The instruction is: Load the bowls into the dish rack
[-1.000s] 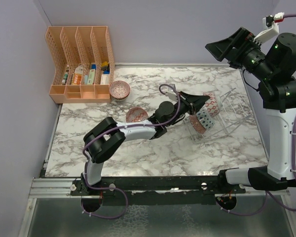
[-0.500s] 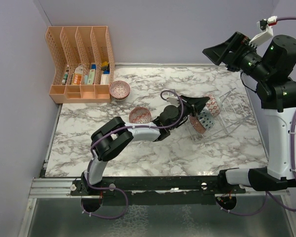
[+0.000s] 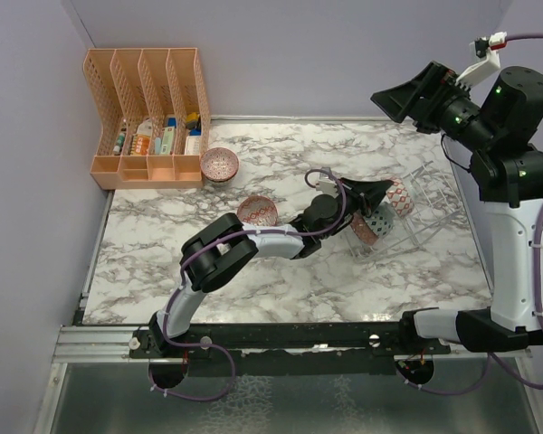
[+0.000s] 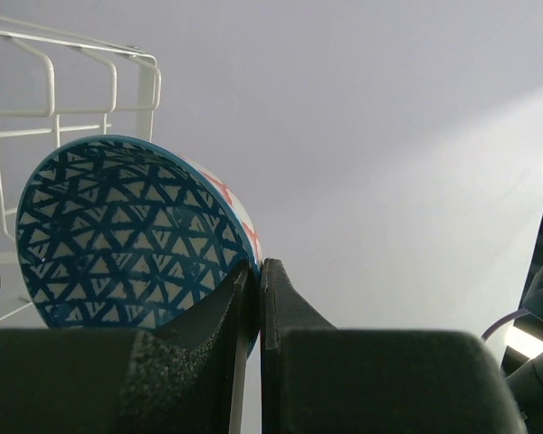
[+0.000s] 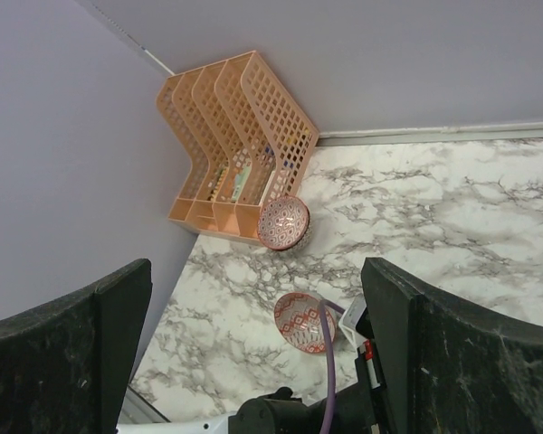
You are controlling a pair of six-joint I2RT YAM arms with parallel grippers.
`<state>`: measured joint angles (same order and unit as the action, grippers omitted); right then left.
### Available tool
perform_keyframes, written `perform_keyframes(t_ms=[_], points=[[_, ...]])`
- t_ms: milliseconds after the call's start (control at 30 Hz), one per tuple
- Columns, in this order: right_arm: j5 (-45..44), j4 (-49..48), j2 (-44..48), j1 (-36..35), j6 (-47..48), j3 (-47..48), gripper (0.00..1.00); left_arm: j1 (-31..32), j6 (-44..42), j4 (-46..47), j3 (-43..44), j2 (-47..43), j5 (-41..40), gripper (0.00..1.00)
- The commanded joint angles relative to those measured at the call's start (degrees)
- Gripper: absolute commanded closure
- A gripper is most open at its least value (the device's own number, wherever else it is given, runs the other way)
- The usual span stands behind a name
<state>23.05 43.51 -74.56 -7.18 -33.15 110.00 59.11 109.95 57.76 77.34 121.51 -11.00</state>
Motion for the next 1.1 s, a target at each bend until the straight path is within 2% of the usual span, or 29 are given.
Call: perform_keyframes(t_ms=[0, 333, 500, 1067], points=[[1.47, 0.48, 0.69, -0.14, 0.85, -0.43, 0.01, 0.30, 2.31, 4.29, 1.29, -0.09, -0.51, 1.00], [1.56, 0.53, 0.74, -0.20, 0.89, -1.10, 0.01, 0.30, 2.99, 3.37, 0.53, -0.25, -0.27, 1.00], [1.56, 0.53, 0.80, -0.20, 0.96, -1.51, 0.01, -0.04, 1.59, -0.60, -1.71, -1.92, 1.24, 1.00], [1.04, 0.60, 1.79, -0.20, 1.76, -2.40, 0.00, -0.22, 0.88, -2.67, -0.04, 0.37, 3.88, 1.00]])
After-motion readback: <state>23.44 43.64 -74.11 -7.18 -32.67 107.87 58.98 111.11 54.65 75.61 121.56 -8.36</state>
